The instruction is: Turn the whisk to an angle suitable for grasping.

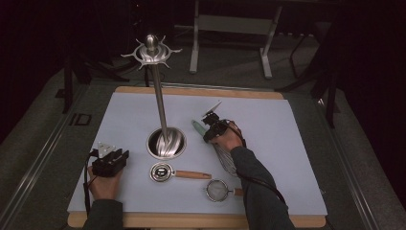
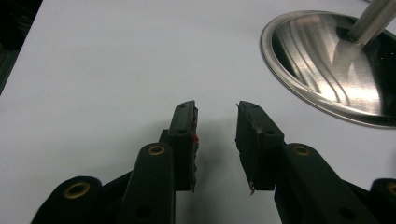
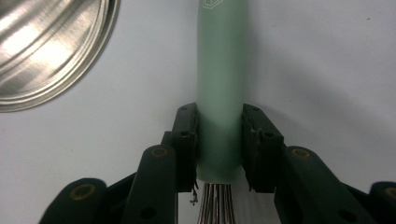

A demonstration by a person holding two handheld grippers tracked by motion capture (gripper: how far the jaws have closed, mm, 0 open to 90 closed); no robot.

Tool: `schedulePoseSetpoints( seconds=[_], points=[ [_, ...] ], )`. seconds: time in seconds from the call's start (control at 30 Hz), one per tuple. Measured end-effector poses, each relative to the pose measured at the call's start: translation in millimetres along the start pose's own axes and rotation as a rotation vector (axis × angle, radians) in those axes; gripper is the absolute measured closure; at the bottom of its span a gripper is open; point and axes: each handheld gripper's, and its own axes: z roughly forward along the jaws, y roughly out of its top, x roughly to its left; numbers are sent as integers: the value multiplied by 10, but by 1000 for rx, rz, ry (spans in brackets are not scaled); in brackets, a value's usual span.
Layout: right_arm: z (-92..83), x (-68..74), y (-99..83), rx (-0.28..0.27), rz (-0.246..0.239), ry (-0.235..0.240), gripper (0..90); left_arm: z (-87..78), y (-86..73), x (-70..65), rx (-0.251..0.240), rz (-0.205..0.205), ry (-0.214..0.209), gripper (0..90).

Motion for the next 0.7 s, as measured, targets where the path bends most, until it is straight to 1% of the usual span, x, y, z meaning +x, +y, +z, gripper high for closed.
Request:
schedulePoseSetpoints(
  seconds=[0.1,0.17,0.23,0.27,0.3,0.33,0.37,0.43,0.47,0.57,0.6,0.7],
  points=[
    [-4,7,0,-2,6,-1,693,-2,0,2,-1,-2,1,683],
    [-20,17,-24,-12,-5,8,694,-2,0,4,-1,-3,0,683],
    [-28,19,-31,-21,-4,10,694,-2,0,2,-1,-3,1,683],
    [-67,22,-50,-39,-2,20,694,-4,0,2,-3,-3,2,682],
    [-67,22,-50,-39,-2,20,694,-4,0,2,-3,-3,2,682],
    [-112,27,-65,-56,-6,25,694,-8,-3,5,-8,-6,0,682],
    [-112,27,-65,-56,-6,25,694,-8,-3,5,-8,-6,0,681],
    [-161,38,-80,-76,-15,36,694,-11,-4,8,-9,-7,1,681],
    [-212,48,-95,-95,-26,46,694,-10,-4,9,-9,-9,1,681],
    [-254,58,-106,-111,-30,53,694,-9,-4,7,-9,-8,0,679],
    [-301,64,-122,-138,-35,62,694,-6,-3,4,-8,-6,2,678],
    [-337,72,-136,-153,-46,67,694,-4,-2,2,-5,-3,4,678]
  ],
)
